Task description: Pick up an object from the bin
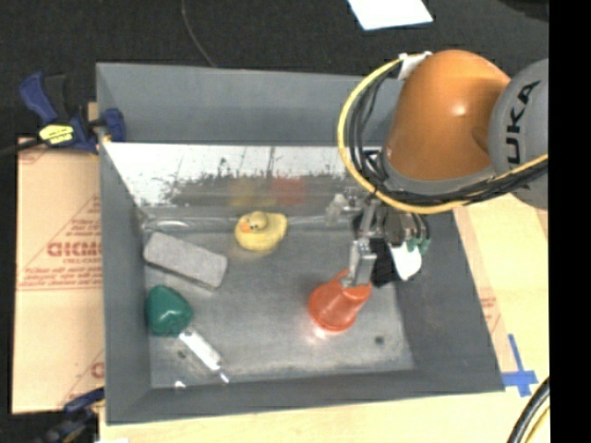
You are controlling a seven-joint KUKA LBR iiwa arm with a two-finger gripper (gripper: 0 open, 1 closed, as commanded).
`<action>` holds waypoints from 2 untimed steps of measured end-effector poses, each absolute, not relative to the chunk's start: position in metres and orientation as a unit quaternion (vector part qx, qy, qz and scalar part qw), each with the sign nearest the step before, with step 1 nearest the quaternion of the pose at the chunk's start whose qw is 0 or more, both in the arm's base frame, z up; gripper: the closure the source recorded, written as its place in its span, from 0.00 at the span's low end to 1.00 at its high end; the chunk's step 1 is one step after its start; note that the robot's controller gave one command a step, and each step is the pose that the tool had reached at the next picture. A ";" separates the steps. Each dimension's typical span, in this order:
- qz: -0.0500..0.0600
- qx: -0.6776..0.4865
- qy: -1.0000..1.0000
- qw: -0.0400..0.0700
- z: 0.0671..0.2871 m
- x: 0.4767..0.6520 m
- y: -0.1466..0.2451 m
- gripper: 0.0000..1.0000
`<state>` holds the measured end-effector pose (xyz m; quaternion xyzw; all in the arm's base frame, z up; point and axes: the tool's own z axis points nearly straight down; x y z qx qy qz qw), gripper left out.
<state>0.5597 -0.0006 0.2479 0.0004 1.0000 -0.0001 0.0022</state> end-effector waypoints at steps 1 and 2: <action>-0.001 -0.058 0.998 0.006 0.222 0.586 0.012 0.00; 0.000 -0.002 1.000 0.004 0.222 0.539 0.033 0.00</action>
Offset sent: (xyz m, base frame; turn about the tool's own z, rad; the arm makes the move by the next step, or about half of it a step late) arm -0.0347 0.0405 -0.0229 0.0146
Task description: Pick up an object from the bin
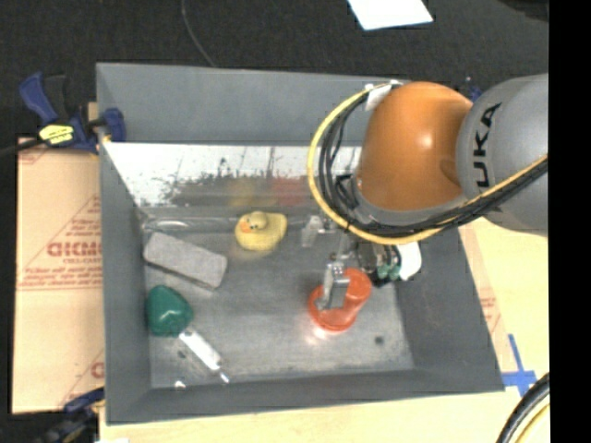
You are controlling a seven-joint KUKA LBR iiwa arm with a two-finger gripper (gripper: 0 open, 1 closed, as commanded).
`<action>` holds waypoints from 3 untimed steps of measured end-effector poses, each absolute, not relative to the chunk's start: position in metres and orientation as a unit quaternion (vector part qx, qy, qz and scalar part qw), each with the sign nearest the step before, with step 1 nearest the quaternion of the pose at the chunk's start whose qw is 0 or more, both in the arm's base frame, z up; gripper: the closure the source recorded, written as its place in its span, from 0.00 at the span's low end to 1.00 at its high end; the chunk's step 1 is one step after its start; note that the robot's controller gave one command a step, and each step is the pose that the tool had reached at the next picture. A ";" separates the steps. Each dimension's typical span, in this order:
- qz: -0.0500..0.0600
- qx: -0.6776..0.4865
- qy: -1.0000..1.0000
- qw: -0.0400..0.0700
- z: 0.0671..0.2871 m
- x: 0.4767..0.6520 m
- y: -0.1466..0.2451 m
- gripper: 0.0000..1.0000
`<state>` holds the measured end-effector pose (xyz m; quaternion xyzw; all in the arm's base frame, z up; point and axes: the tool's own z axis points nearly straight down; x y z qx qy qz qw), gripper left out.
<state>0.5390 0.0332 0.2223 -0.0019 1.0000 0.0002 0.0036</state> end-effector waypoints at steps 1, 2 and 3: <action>0.000 -0.005 1.000 0.003 0.217 0.523 0.040 0.00; 0.000 -0.032 0.999 0.005 0.328 0.517 0.038 0.00; 0.000 -0.024 1.000 0.005 0.249 0.561 0.050 0.00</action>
Offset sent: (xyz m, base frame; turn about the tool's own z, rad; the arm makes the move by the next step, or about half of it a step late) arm -0.0249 0.0050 0.1113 -0.0683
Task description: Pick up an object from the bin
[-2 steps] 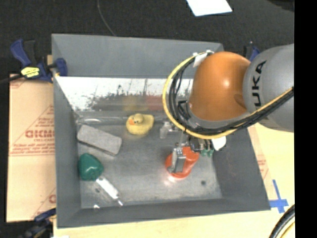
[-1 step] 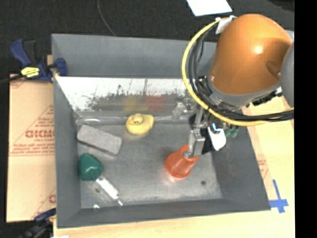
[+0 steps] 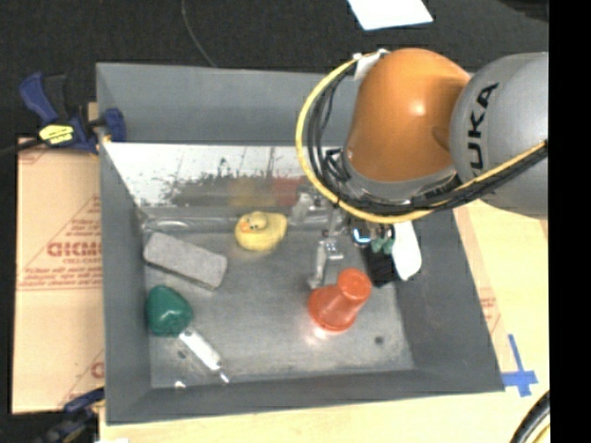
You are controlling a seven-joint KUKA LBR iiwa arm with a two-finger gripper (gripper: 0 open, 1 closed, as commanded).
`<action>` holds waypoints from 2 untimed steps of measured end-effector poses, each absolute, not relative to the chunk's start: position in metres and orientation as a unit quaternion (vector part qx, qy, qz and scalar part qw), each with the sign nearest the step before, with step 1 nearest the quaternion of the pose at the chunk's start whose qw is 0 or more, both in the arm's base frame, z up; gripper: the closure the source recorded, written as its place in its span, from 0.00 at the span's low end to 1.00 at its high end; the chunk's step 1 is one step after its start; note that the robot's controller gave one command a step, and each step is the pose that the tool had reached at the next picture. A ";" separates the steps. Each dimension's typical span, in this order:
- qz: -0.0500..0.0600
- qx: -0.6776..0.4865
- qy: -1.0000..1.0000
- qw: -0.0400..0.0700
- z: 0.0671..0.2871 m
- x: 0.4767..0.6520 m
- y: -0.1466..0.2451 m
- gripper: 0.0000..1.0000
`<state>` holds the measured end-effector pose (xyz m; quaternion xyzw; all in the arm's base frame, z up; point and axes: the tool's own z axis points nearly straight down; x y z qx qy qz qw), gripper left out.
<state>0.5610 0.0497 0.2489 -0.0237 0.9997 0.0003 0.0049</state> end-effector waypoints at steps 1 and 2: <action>0.000 -0.011 1.000 0.008 0.260 0.547 0.062 0.00; 0.001 -0.007 1.000 0.010 0.162 0.580 0.056 0.00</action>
Offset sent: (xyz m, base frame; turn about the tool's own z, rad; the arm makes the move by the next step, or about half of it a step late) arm 0.0273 0.0036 -0.1200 0.0358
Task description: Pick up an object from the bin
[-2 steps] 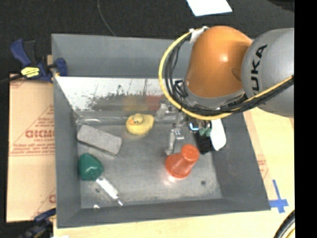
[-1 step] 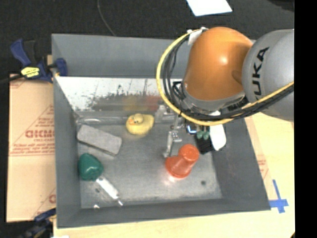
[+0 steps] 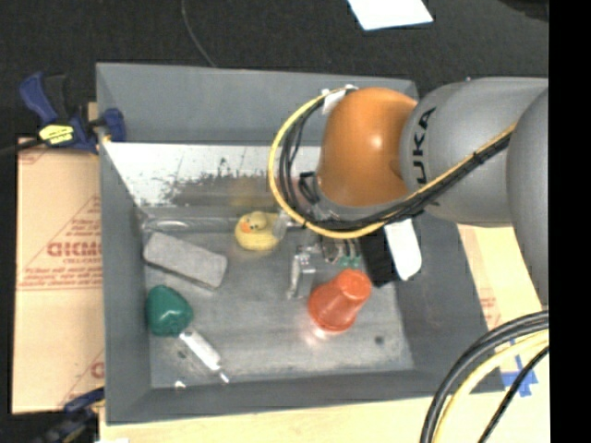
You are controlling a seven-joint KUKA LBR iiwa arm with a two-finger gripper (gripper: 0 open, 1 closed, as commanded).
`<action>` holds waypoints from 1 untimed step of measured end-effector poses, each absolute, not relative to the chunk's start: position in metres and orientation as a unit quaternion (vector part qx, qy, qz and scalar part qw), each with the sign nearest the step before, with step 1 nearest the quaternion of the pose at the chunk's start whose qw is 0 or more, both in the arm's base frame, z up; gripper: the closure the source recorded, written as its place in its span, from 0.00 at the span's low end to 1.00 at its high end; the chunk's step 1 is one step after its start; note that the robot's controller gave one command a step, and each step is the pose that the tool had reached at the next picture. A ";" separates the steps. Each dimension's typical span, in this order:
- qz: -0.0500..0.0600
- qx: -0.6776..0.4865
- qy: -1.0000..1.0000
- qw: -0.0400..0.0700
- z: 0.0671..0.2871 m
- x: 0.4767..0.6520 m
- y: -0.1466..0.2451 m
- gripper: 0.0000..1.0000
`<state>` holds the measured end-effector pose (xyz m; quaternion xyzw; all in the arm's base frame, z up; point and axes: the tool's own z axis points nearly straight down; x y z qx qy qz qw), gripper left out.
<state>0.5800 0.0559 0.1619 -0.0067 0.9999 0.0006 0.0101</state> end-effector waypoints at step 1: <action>0.000 -0.079 0.997 0.017 0.257 0.565 0.119 0.00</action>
Offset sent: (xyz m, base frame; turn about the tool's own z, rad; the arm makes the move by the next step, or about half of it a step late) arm -0.0276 0.0502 0.0163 0.0345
